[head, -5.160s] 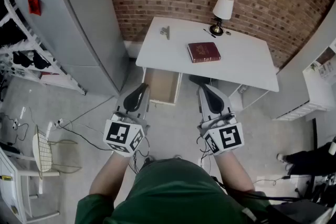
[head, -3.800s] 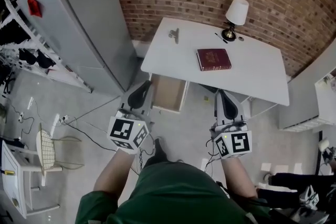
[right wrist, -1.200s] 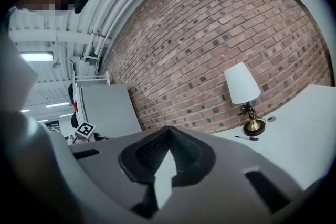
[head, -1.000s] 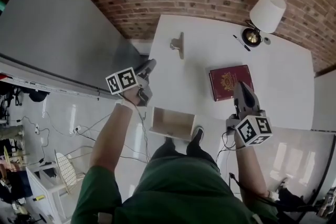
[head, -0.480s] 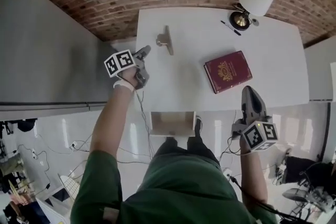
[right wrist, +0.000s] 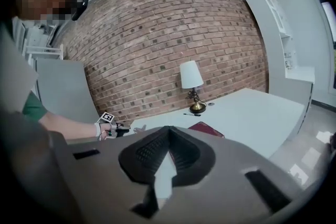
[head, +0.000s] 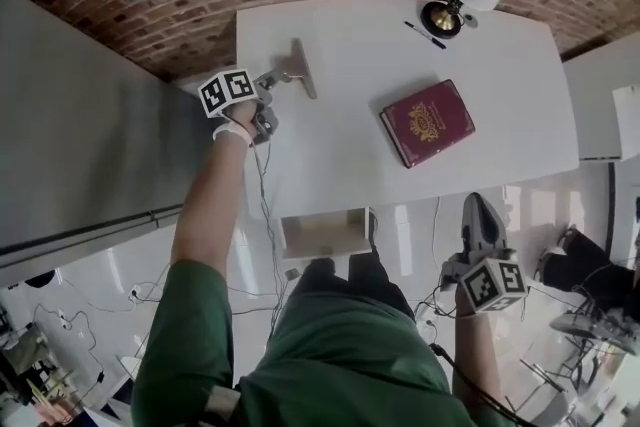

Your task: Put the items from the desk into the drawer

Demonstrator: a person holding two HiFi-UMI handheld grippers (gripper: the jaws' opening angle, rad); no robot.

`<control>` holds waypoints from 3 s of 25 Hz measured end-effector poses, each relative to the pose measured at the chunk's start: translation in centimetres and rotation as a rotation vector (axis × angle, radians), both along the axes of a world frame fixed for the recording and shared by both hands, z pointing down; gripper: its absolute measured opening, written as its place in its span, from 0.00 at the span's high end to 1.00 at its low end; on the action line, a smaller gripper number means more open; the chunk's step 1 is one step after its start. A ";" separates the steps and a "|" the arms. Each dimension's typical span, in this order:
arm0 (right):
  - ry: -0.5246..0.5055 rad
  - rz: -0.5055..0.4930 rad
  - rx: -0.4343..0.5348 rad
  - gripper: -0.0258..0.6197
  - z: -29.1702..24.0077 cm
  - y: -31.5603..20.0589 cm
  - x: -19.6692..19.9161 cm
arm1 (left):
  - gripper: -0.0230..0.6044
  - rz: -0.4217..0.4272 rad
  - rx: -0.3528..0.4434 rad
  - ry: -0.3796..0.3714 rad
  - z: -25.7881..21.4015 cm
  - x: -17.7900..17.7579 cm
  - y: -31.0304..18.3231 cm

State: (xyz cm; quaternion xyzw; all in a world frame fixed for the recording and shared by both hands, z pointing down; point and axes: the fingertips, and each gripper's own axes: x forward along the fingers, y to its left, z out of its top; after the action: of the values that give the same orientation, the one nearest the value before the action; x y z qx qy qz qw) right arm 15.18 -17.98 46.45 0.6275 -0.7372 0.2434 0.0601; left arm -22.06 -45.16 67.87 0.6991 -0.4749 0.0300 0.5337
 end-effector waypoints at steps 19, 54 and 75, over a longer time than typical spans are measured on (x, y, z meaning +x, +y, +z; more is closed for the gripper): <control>-0.007 0.050 -0.115 0.96 2.9 7.2 0.1 | 0.89 0.122 -0.066 -0.122 3.2 3.7 -2.4; -0.014 -0.162 -0.094 0.96 2.7 9.1 -11.5 | 0.95 0.733 0.412 -0.186 -12.8 7.3 18.8; -0.030 -0.252 -0.119 0.96 6.7 8.9 -8.1 | 0.95 1.340 0.472 -0.438 -5.6 16.6 38.7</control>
State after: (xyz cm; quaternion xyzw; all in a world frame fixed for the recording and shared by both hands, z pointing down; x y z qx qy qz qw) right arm 7.07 -9.08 53.15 0.5217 -0.7952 0.2864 0.1163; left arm -5.41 -6.47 62.23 0.9130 -0.0360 0.3851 0.1298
